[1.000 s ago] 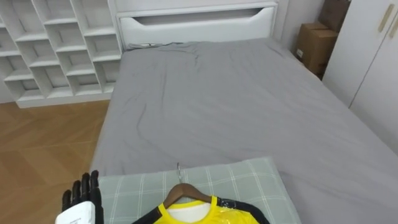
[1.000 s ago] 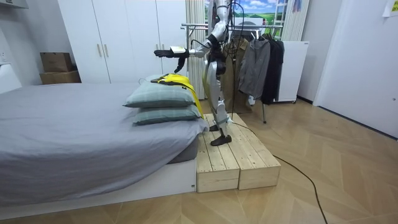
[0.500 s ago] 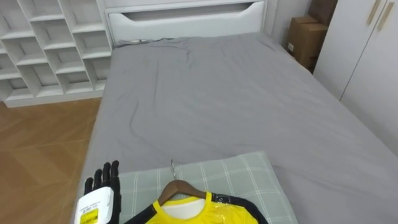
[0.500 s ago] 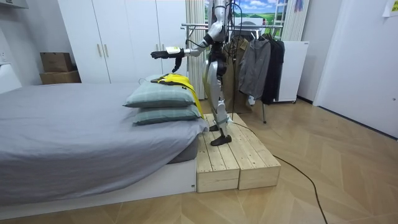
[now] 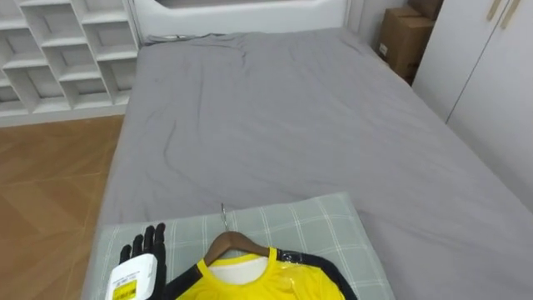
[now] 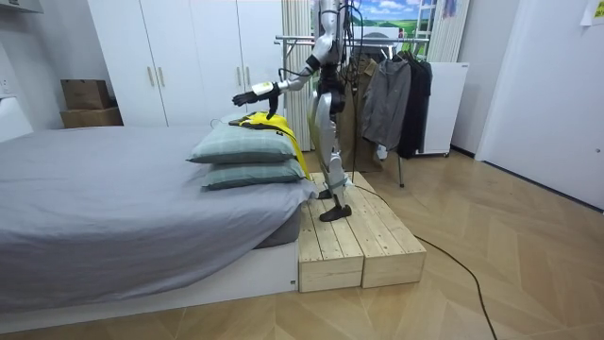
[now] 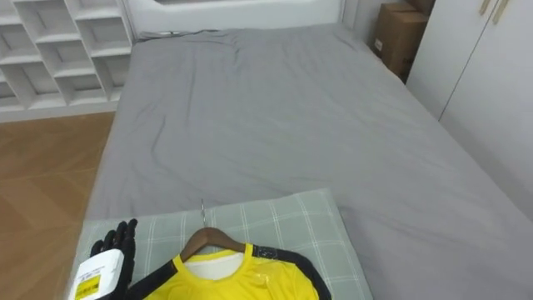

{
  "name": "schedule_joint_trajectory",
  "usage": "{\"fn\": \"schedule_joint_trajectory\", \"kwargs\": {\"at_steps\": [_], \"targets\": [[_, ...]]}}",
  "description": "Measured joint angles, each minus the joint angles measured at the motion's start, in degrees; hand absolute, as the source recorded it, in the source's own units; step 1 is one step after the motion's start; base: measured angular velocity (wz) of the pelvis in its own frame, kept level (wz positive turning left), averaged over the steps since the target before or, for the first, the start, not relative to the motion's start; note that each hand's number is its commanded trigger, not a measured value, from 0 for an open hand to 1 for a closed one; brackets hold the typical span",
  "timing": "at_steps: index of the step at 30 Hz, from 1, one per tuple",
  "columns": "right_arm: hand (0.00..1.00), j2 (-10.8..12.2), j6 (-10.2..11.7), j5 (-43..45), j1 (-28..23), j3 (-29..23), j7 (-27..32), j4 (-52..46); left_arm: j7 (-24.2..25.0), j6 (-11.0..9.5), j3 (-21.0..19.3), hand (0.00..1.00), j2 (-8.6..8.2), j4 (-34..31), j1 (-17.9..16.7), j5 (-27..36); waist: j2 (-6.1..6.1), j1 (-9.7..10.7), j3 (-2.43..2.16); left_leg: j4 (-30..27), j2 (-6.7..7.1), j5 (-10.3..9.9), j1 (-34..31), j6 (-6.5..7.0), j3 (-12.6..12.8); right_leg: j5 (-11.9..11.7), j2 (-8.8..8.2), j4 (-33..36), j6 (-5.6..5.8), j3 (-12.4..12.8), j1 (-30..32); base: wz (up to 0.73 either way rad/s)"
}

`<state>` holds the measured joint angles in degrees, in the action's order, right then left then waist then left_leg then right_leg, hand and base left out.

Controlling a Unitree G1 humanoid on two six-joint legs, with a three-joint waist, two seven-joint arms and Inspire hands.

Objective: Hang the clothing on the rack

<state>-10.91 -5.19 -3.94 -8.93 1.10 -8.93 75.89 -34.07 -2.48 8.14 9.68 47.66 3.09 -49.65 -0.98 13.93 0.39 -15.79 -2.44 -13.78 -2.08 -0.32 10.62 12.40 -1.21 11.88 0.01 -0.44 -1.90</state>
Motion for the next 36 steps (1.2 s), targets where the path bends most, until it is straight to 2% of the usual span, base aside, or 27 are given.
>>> {"fn": "schedule_joint_trajectory", "kwargs": {"at_steps": [2, 5, 6, 7, 8, 11, 14, 21, 24, 29, 33, 36], "targets": [[0.00, 0.3, 0.0, 0.0, 0.0, 0.1, -0.3, 0.2, 0.3, 0.0, 0.0, 0.00, 0.02, 2.6, 0.5, 0.1, -0.49, 0.1, 0.22, 0.0, 0.01, 0.0, -0.3, 0.01, 0.1, 0.0, 0.00, 0.1, 0.00, 0.0, 0.4, 0.00], [0.00, 0.5, -0.1, -0.1, -0.1, 0.5, -0.6, 0.3, 1.8, 0.0, 0.0, 0.00, 0.01, 5.1, 0.9, 0.7, -1.22, 0.2, 0.31, 0.0, -0.12, 0.0, -0.9, 0.01, 0.1, 0.0, 0.11, 0.8, 0.00, 0.1, 1.3, -0.01], [0.00, 0.6, -0.2, -0.1, -0.1, 0.5, -0.6, 0.3, 2.2, 0.1, 0.0, 0.00, 0.02, 5.4, 1.1, 0.7, -1.42, 0.3, 0.14, -0.2, -0.14, 0.0, -1.4, 0.01, 0.1, 0.0, 0.11, 0.8, 0.00, 0.1, 1.7, 0.00], [0.00, 0.8, -0.4, -0.1, -0.1, 0.6, -0.6, 0.2, 2.6, 0.2, 0.0, 0.00, 0.02, 6.8, 2.2, 0.7, -1.92, 0.2, 0.19, -0.8, -0.20, 0.0, -2.0, 0.01, 0.1, 0.0, 0.11, 0.9, 0.00, 0.1, 2.0, 0.00], [0.00, 1.0, -0.7, -0.1, -0.1, 0.7, -0.6, 0.2, 3.2, 0.5, 0.0, 0.00, 0.06, 8.3, 3.1, 0.7, -2.37, 0.2, -0.05, -1.4, -0.28, 0.0, -2.5, 0.01, 0.2, 0.0, 0.12, 0.9, -0.01, 0.1, 2.2, 0.00], [0.00, 1.1, -1.2, -0.4, -0.2, 1.7, -0.5, 0.1, 3.9, 1.2, 0.0, 0.00, -0.02, 9.9, 4.4, 0.7, -3.08, 0.4, -0.36, -2.2, -0.39, 0.0, -3.0, 0.01, 0.2, 0.0, 0.11, 0.9, -0.03, 0.1, 2.3, 0.00], [0.00, 1.2, -1.2, -0.3, -0.2, 2.1, -0.5, -0.1, 4.8, 1.3, 0.0, 0.00, 0.06, 11.1, 5.8, 0.7, -3.20, 0.3, -0.26, -2.4, -0.53, 0.0, -3.0, 0.01, 0.2, -0.1, 0.20, 0.9, -0.11, 0.1, 2.3, 0.00], [0.00, 1.5, -1.2, -0.3, -0.2, 2.2, -0.6, 0.1, 6.7, 1.4, 0.0, 0.00, 0.14, 12.0, 6.2, 0.7, -3.15, 0.6, 0.00, -1.8, -0.87, 0.0, -3.0, -0.01, 0.4, -0.1, 0.44, 0.9, -0.20, -0.7, 2.8, 0.00], [0.00, 1.5, -1.1, -0.9, -0.1, 2.5, -0.6, 0.3, 7.2, 2.2, 0.0, 0.00, 0.23, 12.0, 7.0, 0.5, -3.88, 0.8, 0.37, -1.7, -0.81, 0.0, -3.6, -0.05, 0.3, -0.1, 0.34, 0.9, -0.21, -1.1, 3.4, 0.00], [0.00, 1.6, -1.2, -1.5, -0.2, 2.7, -0.7, 0.4, 7.2, 2.5, 0.0, 0.00, 1.48, 12.0, 8.2, 0.5, -4.58, 1.1, 0.02, -2.3, -0.94, 0.0, -5.2, -0.06, 1.0, -0.1, 0.25, 1.0, -0.28, -1.0, 4.9, -0.06], [0.00, 1.5, -1.2, -1.2, -0.1, 2.8, -1.8, 0.4, 7.3, 2.6, 0.1, 0.00, 2.69, 12.3, 9.8, 0.5, -4.81, 1.4, -0.12, -2.5, -1.15, 0.0, -5.4, -0.06, 1.0, -0.2, 0.32, 2.0, -0.33, -1.3, 5.7, -0.03], [0.00, 1.5, -1.1, -1.3, 0.0, 3.2, -1.8, 0.4, 7.7, 2.9, 0.6, 0.00, 2.82, 13.6, 11.2, 0.6, -4.81, 1.4, -0.11, -2.5, -1.25, 0.0, -5.6, -0.06, 1.1, -0.2, 0.37, 2.1, -0.42, -1.4, 5.9, 0.00]]}}
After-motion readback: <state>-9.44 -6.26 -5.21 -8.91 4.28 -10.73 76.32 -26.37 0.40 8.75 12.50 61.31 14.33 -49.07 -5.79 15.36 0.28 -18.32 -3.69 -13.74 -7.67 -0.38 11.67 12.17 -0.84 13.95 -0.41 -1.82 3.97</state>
